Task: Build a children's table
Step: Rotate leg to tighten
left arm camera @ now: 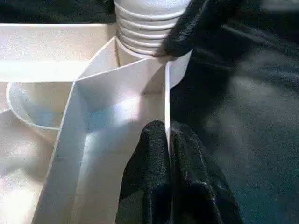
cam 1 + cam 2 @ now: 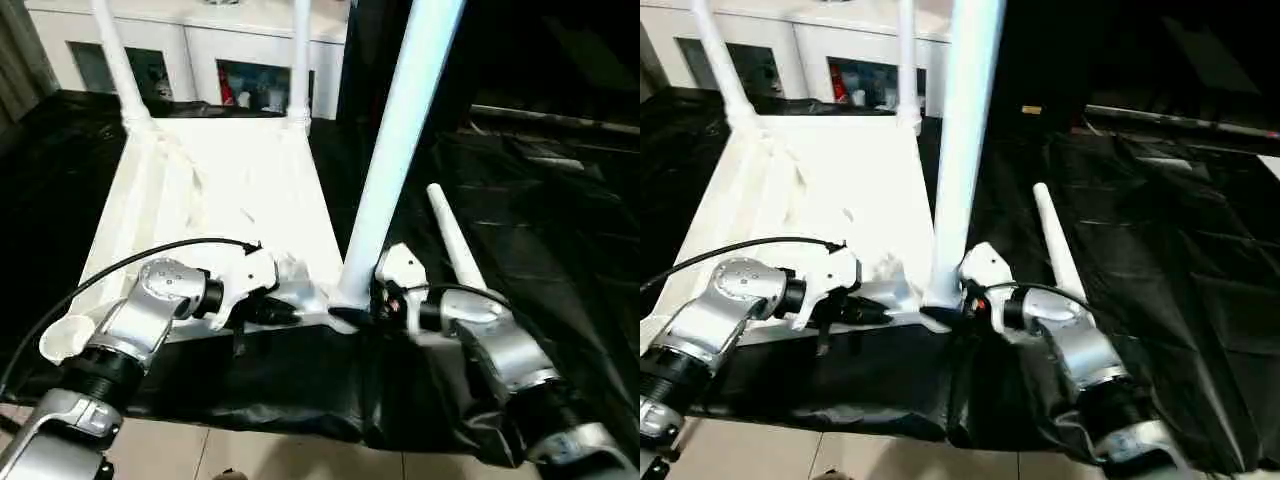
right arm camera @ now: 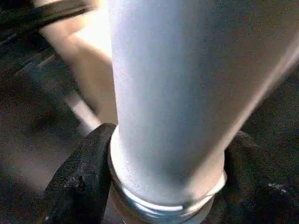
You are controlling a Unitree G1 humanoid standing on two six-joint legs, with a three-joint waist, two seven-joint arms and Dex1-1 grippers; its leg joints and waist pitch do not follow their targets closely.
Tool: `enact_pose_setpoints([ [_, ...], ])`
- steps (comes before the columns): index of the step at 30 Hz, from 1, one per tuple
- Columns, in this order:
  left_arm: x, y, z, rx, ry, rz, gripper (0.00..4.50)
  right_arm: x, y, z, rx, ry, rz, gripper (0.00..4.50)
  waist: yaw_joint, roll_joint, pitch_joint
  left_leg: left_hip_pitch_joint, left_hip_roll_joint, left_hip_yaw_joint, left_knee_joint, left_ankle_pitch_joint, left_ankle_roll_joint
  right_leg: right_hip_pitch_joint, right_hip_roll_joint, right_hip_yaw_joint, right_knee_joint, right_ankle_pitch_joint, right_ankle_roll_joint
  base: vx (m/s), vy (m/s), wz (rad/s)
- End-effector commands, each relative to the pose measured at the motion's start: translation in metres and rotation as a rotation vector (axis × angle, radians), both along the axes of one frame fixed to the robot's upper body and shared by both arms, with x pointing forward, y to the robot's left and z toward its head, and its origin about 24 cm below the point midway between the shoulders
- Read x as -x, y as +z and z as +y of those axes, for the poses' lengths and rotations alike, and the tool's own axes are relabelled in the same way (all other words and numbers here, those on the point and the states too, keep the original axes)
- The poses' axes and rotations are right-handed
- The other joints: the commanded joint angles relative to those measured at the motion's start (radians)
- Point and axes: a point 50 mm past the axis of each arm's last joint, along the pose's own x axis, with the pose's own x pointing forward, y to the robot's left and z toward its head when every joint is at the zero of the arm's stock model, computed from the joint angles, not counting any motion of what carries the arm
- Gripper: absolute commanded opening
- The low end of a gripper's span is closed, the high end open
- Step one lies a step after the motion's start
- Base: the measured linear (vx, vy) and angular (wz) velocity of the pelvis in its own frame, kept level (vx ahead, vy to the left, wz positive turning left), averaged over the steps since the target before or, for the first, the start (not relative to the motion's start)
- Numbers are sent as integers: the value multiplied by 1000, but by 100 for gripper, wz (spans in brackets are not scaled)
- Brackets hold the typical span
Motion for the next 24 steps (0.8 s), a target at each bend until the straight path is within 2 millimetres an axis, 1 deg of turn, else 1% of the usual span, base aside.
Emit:
enact_pose_setpoints([
  [1,0,-8,-5,22,44,21,0,-6,-9,-15,25,-151,46,276,-3,4,-50,14,12,3,-64,-216,-19,40,-55,40,-80,-78,-210,0,0,0],
  [2,-3,-10,-8,22,89,16,0,-7,-13,-14,24,-213,59,275,-4,3,-50,14,12,3,-64,-232,-23,40,-55,42,-84,-117,-195,0,0,0],
  [3,-7,-12,-11,18,141,7,0,-9,-18,-12,27,-285,73,275,-7,5,-47,13,11,4,-65,-239,-26,36,-54,45,-87,-137,-185,0,0,0],
  [4,-11,-14,-15,13,181,-2,0,-10,-21,-10,33,-345,86,275,-8,5,-47,13,10,4,-65,-241,-30,34,-54,46,-88,-151,-181,0,0,0],
  [5,-14,-16,-19,6,220,-11,0,-12,-25,-8,39,-403,100,275,-8,2,-46,15,8,2,-66,-255,-37,34,-54,46,-91,-190,-168,0,0,0],
  [6,-18,-18,-25,7,269,-16,0,-14,-28,-2,45,-464,112,275,-5,7,-46,18,7,1,-67,-265,-40,32,-55,49,-95,-218,-159,0,0,0],
  [7,-22,-18,-33,10,313,-23,0,-17,-28,6,44,-511,120,275,-9,8,-44,21,9,3,-69,-278,-43,25,-55,51,-98,-234,-159,0,0,0],
  [8,-24,-18,-42,10,329,-30,0,-19,-28,16,60,-515,116,275,-12,7,-41,24,5,1,-69,-313,-52,22,-52,51,-102,-288,-150,0,0,0],
  [9,-25,-18,-44,10,328,-32,0,-19,-28,18,66,-509,113,275,-10,6,-45,22,5,-3,-70,-316,-54,27,-55,51,-102,-301,-140,0,0,0],
  [10,-25,-18,-46,9,327,-34,0,-20,-28,20,71,-505,110,275,-8,7,-46,22,7,-4,-71,-311,-50,27,-55,52,-103,-286,-137,0,0,0],
  [11,-26,-17,-48,-2,320,-49,0,-21,-26,26,48,-492,104,275,-8,10,-46,21,8,-3,-71,-305,-42,26,-53,53,-100,-240,-139,0,0,0],
  [12,-26,-17,-49,-3,317,-52,0,-22,-25,27,31,-489,108,275,-9,8,-48,17,5,-2,-69,-296,-34,28,-52,54,-99,-209,-143,0,0,0],
  [13,-27,-16,-50,-6,310,-57,0,-22,-24,30,-3,-485,117,310,-9,8,-49,16,5,-2,-69,-290,-31,29,-52,53,-97,-197,-146,0,0,0],
  [15,-26,-16,-49,-5,285,-69,0,-24,-22,30,-28,-481,112,345,-8,8,-49,15,5,-1,-68,-271,-20,30,-50,53,-95,-151,-155,0,0,0],
  [17,-25,-16,-46,-1,259,-73,0,-27,-18,29,-49,-476,95,347,-8,9,-49,14,5,-1,-68,-269,-14,32,-52,52,-95,-146,-159,0,0,0],
  [18,-24,-16,-44,2,246,-73,0,-27,-16,29,-50,-466,83,354,-9,8,-48,14,5,-1,-70,-274,-12,31,-51,52,-97,-161,-158,0,0,0],
  [19,-23,-17,-43,2,243,-71,0,-28,-15,29,-49,-460,79,366,-8,4,-48,14,5,-1,-70,-277,-12,31,-52,52,-98,-171,-157,0,0,0],
  [20,-23,-17,-40,0,240,-66,0,-28,-13,28,-48,-447,67,380,-8,6,-48,14,6,0,-69,-268,-11,31,-52,53,-96,-169,-157,0,0,0],
  [21,-21,-18,-38,-1,226,-67,0,-28,-11,27,-48,-425,55,386,-7,3,-48,12,5,0,-69,-264,-6,32,-52,52,-98,-175,-156,0,0,0],
  [22,-20,-18,-33,-3,215,-59,0,-28,-8,23,-38,-382,31,386,-7,4,-47,12,5,0,-69,-263,-4,32,-53,53,-98,-179,-155,0,0,0],
  [23,-17,-18,-26,0,182,-60,0,-28,-3,17,-37,-317,10,386,-5,0,-48,9,5,0,-69,-252,2,36,-53,52,-98,-174,-151,0,0,0],
  [24,-14,-17,-22,11,141,-62,0,-26,1,12,-35,-262,-3,386,-4,1,-49,5,7,-1,-68,-232,8,39,-53,52,-95,-151,-145,0,0,0],
])
